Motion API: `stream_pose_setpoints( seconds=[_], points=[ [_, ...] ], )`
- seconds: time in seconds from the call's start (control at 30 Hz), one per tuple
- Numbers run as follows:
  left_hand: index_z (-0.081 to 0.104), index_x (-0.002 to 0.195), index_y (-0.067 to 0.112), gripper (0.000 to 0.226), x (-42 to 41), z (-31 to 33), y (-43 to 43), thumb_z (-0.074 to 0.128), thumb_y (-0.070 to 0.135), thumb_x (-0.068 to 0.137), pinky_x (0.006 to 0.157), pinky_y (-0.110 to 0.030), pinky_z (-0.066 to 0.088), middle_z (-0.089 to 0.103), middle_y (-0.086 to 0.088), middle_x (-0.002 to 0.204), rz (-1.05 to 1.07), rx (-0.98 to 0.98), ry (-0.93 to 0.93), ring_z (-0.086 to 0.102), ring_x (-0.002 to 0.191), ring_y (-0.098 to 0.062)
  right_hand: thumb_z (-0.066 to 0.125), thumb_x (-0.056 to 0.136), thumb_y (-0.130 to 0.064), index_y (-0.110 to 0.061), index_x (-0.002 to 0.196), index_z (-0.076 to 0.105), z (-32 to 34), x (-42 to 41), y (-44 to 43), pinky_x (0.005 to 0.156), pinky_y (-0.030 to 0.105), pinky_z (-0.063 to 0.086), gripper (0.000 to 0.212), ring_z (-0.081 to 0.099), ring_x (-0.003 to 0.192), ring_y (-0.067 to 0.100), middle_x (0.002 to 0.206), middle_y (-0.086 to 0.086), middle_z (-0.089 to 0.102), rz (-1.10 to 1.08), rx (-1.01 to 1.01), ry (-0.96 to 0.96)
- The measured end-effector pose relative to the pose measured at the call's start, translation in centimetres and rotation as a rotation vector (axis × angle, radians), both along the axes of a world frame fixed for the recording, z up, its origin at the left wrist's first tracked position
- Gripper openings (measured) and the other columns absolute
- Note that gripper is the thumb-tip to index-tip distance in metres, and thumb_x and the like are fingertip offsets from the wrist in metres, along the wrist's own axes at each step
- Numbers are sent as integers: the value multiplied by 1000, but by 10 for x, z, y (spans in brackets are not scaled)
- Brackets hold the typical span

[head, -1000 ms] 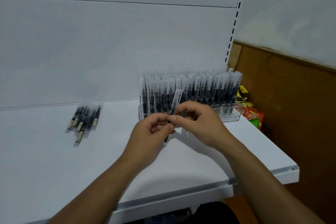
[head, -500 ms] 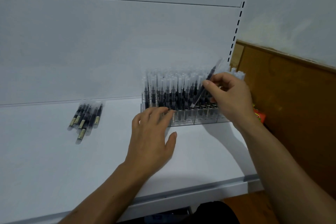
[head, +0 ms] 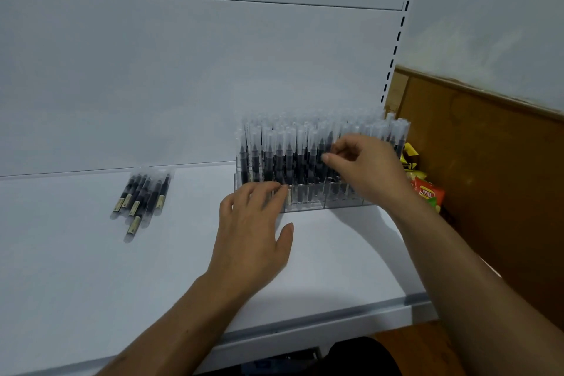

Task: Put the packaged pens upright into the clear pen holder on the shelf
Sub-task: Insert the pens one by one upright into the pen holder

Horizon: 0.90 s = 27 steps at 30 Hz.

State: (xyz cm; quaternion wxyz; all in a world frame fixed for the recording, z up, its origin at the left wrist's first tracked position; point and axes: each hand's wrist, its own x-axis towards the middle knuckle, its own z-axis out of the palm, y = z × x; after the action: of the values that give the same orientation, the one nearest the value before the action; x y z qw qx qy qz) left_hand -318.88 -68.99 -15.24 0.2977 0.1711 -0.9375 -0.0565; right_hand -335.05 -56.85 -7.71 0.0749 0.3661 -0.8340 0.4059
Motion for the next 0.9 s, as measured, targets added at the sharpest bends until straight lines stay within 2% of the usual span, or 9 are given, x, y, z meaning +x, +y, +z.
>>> stream_pose_setpoints(
  seconds=[0.07, 0.2, 0.37, 0.5, 0.6, 0.77, 0.9],
  points=[
    [53, 134, 22, 53, 0, 0, 0, 54, 42, 84, 105, -41, 32, 52, 3, 135, 2, 6, 0, 42, 127, -22, 69, 88, -35, -25, 82, 63, -9, 1, -3, 70, 35, 54, 13, 60, 72, 12, 74, -9, 62, 0, 103, -12],
    [52, 135, 22, 53, 0, 0, -1, 53, 42, 85, 106, -41, 30, 50, 4, 136, -13, 26, -1, 40, 128, -21, 69, 88, -34, -28, 74, 57, -14, 1, -9, 66, 30, 49, 19, 55, 66, 8, 70, -11, 60, -22, 97, -15],
    [55, 132, 23, 50, 3, 2, 0, 53, 40, 85, 106, -38, 27, 50, 6, 136, -42, 60, 10, 38, 129, -18, 69, 88, -37, -25, 81, 64, -12, 4, -6, 68, 30, 50, 15, 58, 71, 11, 72, -11, 61, -41, 133, -15],
    [51, 135, 28, 47, 10, 4, -4, 54, 40, 90, 108, -29, 19, 42, 11, 144, -107, 109, 14, 29, 135, -11, 62, 87, -54, -28, 95, 66, -6, 13, 3, 71, 31, 51, 27, 60, 84, 10, 83, -14, 62, -91, 232, 17],
    [53, 133, 32, 47, 18, 12, -11, 48, 44, 88, 107, -25, 20, 44, 15, 141, -148, 152, 39, 32, 132, -5, 59, 89, -55, -29, 94, 67, -2, 28, 8, 71, 29, 49, 28, 60, 83, 8, 84, -13, 64, -97, 258, 71],
    [58, 126, 33, 42, 47, 21, -36, 47, 46, 88, 96, -19, 32, 53, 20, 125, -123, 217, 53, 44, 113, 3, 58, 93, -46, -31, 94, 70, -2, 73, -16, 67, 24, 47, 19, 59, 79, 1, 86, -15, 68, 144, 303, -2],
    [58, 125, 35, 33, 78, 21, -72, 55, 43, 93, 94, -19, 35, 56, 18, 127, 19, 285, 59, 48, 114, 1, 55, 94, -44, -32, 109, 67, -13, 112, -63, 84, 31, 51, 23, 62, 92, 9, 102, -12, 70, 334, 377, -15]
  ],
)
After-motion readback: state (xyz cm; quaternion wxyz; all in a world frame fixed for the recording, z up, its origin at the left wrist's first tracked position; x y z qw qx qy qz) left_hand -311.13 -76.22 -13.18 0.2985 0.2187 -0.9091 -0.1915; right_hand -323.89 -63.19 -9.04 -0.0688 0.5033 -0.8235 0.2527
